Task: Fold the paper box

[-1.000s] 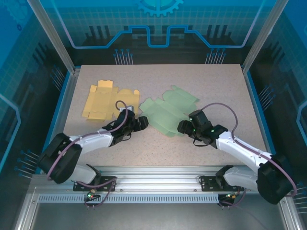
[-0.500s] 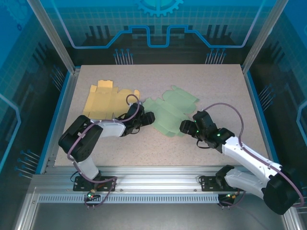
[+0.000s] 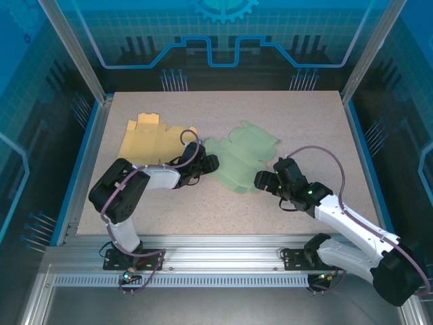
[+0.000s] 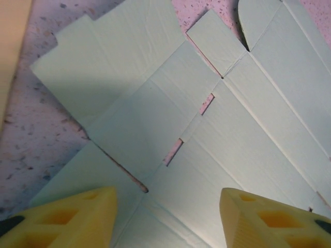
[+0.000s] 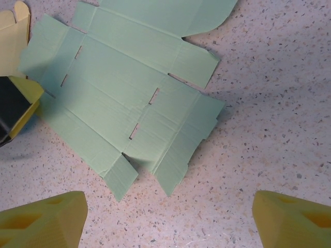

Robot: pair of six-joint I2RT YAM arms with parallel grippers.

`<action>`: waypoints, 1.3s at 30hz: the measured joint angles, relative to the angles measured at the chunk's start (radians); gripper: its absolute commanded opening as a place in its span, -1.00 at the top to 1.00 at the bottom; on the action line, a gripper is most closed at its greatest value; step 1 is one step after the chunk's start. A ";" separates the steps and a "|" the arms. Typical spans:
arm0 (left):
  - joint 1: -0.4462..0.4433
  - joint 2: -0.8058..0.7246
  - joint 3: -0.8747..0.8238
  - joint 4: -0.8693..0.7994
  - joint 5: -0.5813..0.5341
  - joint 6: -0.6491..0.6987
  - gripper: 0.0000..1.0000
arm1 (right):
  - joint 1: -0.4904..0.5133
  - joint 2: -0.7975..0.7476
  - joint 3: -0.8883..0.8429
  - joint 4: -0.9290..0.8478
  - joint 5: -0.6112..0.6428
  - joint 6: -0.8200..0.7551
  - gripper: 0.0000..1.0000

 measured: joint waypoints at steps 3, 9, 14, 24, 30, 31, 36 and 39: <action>0.002 -0.058 -0.009 -0.042 -0.034 0.013 -0.31 | 0.000 0.000 0.000 0.000 0.000 -0.007 -0.71; 0.048 -0.146 -0.041 -0.070 -0.074 0.024 -0.31 | 0.003 0.000 0.000 -0.001 0.003 -0.021 -0.94; 0.083 -0.117 -0.054 -0.073 -0.066 0.023 -0.24 | 0.007 0.000 0.000 0.000 0.003 -0.029 -1.00; 0.085 0.003 -0.023 -0.033 0.025 0.019 -0.11 | 0.013 0.000 0.000 -0.013 0.011 -0.029 -1.00; 0.094 0.016 -0.022 -0.006 0.047 0.007 0.01 | 0.018 0.006 0.001 -0.019 0.019 -0.028 -1.00; 0.095 0.018 -0.022 0.000 0.050 0.004 0.03 | 0.018 0.006 0.001 -0.019 0.022 -0.028 -1.00; 0.093 0.040 -0.022 0.060 0.103 -0.007 0.17 | 0.018 0.021 0.002 -0.019 0.026 -0.028 -1.00; 0.085 0.044 -0.023 0.094 0.146 -0.011 0.29 | 0.018 0.028 0.002 -0.019 0.027 -0.028 -1.00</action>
